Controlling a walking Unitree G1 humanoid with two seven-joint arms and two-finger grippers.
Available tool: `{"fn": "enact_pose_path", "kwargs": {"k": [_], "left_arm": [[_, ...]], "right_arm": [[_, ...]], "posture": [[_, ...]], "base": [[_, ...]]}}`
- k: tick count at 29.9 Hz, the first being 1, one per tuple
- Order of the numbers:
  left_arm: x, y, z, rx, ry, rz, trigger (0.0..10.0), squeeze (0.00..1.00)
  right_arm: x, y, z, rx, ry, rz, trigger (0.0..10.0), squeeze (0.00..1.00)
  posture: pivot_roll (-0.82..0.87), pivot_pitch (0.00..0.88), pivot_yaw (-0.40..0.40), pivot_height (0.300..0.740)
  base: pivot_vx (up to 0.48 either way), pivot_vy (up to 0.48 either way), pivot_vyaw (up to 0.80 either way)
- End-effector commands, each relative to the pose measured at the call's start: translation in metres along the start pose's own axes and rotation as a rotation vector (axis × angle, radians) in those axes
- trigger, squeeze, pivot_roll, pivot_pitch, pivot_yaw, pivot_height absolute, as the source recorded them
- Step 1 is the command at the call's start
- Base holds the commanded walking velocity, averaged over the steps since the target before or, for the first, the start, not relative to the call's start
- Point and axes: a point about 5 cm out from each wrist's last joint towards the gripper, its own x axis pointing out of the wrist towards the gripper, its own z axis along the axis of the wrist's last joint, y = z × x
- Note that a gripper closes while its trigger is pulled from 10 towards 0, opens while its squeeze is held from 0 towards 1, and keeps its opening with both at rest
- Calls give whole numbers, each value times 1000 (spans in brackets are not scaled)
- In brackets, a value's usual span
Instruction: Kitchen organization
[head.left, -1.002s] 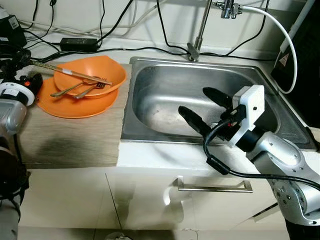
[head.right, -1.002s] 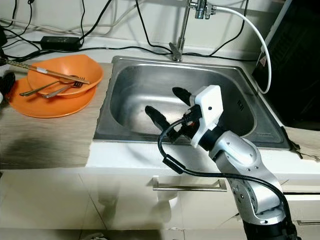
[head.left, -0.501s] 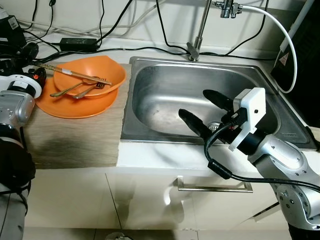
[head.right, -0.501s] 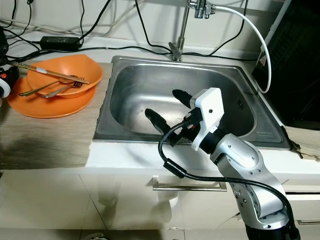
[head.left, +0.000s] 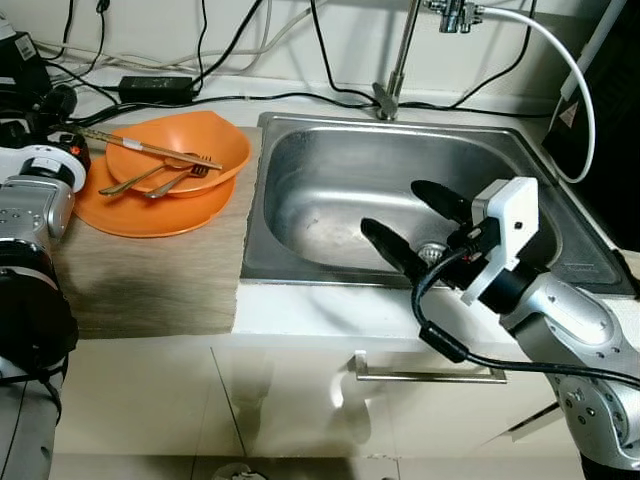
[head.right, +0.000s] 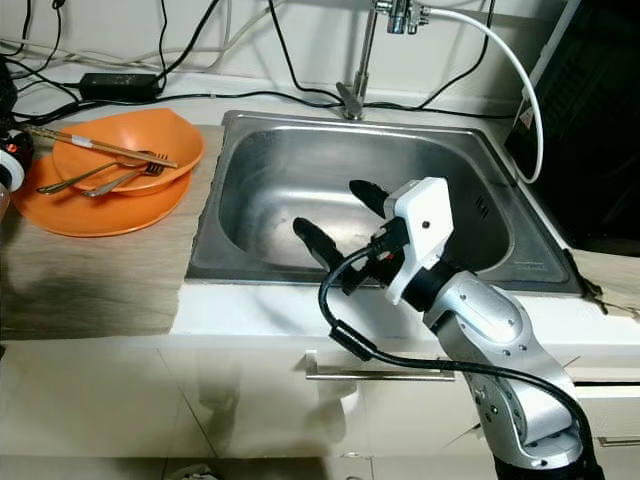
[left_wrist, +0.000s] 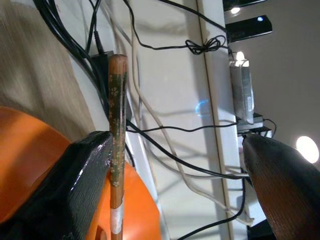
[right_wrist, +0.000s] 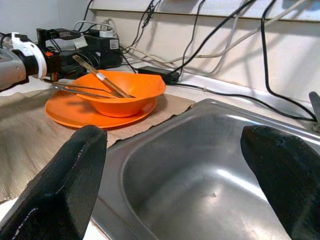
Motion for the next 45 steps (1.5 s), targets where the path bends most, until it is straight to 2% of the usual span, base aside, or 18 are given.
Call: {"fn": "enact_pose_path", "kwargs": {"k": [1, 14, 21, 22, 23, 24, 25, 26, 27, 28, 45], "left_arm": [[5, -9, -5, 20, 24, -4, 10000, 0], [7, -12, -8, 86, 35, 11, 10000, 0], [7, -11, -7, 115, 31, 31, 10000, 0], [6, -10, -6, 120, 29, 38, 9294, 0], [6, -9, -5, 120, 26, 45, 6863, 0], [6, -9, -5, 120, 26, 45, 6863, 0], [5, -7, -4, 120, 22, 52, 4667, 0], [5, -6, -4, 120, 19, 57, 4000, 0], [4, -5, -2, 119, 12, 64, 1098, 0], [4, -4, -2, 118, 8, 68, 118, 0], [4, -4, -1, 183, 25, 76, 0, 0]], "right_arm": [[-2, 2, 4, 4, -10, -8, 10000, 0], [-6, 7, 2, 9, -1, -14, 10000, 0], [-6, 12, 2, 17, 12, 34, 10000, 0], [-6, 13, 2, 17, 16, 42, 10000, 0], [-7, 13, 2, 16, 17, 45, 10000, 0], [-7, 13, 2, 16, 17, 45, 10000, 0], [-6, 13, 2, 15, 17, 45, 10000, 0], [-6, 12, 2, 14, 17, 44, 10000, 0], [-5, 12, 3, 13, 16, 44, 10000, 0], [-5, 12, 3, 12, 16, 43, 10000, 0], [-4, 10, 4, 8, 17, 40, 10000, 0]], "posture": [[-135, 64, 14, 740], [-143, 90, 21, 740], [-149, 102, 18, 740], [-149, 102, 17, 740], [-148, 100, 15, 740], [-148, 100, 15, 740], [-148, 100, 13, 740], [-148, 99, 12, 740], [-147, 98, 11, 740], [-147, 98, 10, 740], [-147, 90, 9, 740]], "base": [[0, 0, 0], [0, 0, 0], [0, 0, 0], [0, 0, 0], [0, 0, 0], [0, 0, 0], [0, 0, 0], [0, 0, 0], [0, 0, 0], [0, 0, 0], [0, 0, 0]]}}
